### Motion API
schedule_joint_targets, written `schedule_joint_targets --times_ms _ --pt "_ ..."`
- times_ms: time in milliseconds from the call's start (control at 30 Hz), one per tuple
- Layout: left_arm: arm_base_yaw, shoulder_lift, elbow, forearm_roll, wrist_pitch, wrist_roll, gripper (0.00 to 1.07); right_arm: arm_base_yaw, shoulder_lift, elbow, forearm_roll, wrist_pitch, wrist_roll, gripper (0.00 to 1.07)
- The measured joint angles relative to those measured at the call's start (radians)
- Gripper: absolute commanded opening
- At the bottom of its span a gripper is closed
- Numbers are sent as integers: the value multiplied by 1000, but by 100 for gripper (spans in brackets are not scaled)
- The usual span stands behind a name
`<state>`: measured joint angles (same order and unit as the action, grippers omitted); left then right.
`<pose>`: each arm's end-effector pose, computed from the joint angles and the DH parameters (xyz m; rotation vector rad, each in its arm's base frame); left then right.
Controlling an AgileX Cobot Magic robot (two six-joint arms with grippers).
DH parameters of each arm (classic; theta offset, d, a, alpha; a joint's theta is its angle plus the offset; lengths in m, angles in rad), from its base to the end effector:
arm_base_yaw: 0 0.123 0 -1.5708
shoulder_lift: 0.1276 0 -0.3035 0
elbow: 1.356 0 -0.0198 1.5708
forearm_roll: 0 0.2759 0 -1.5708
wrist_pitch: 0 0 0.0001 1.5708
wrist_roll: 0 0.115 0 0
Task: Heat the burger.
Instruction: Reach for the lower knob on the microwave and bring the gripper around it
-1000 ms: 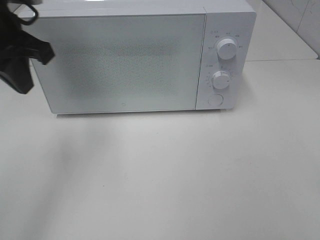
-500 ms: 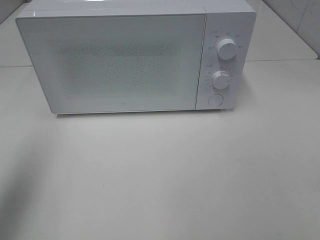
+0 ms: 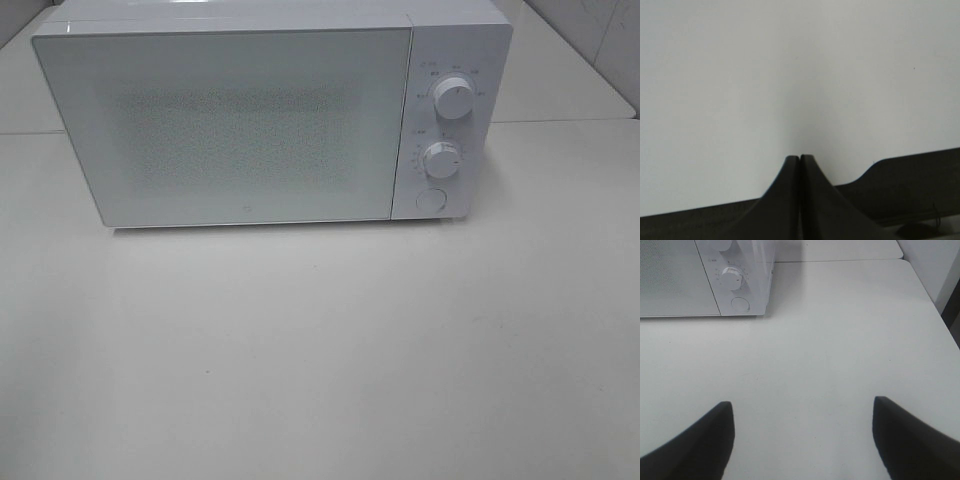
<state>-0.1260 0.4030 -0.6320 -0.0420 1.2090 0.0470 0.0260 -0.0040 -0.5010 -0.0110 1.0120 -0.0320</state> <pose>0.0652 -0.0128 0.2917 0.2117 2.4553 -0.0892 0.0217 -0.0005 0.2839 -0.0575 1.9898 -0.0169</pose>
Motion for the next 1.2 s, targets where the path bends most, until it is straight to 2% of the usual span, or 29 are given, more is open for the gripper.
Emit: schedule_joint_targets --times_ms 67,100,167,433,600,1200 --pt "0 -114 36 -10 -30 0 0 0 0 0 0 0 0 72" --pt "0 -114 36 -10 -30 0 0 0 0 0 0 0 0 72" --pt "0 -244 82 -20 -50 0 0 0 0 0 0 0 0 72" --pt "0 -404 96 -26 -94 0 0 0 0 0 0 0 0 72" --pt "0 -408 127 -25 -143 0 0 0 0 0 0 0 0 72" --pt "0 -408 128 -24 -153 0 0 0 0 0 11 0 1 72"
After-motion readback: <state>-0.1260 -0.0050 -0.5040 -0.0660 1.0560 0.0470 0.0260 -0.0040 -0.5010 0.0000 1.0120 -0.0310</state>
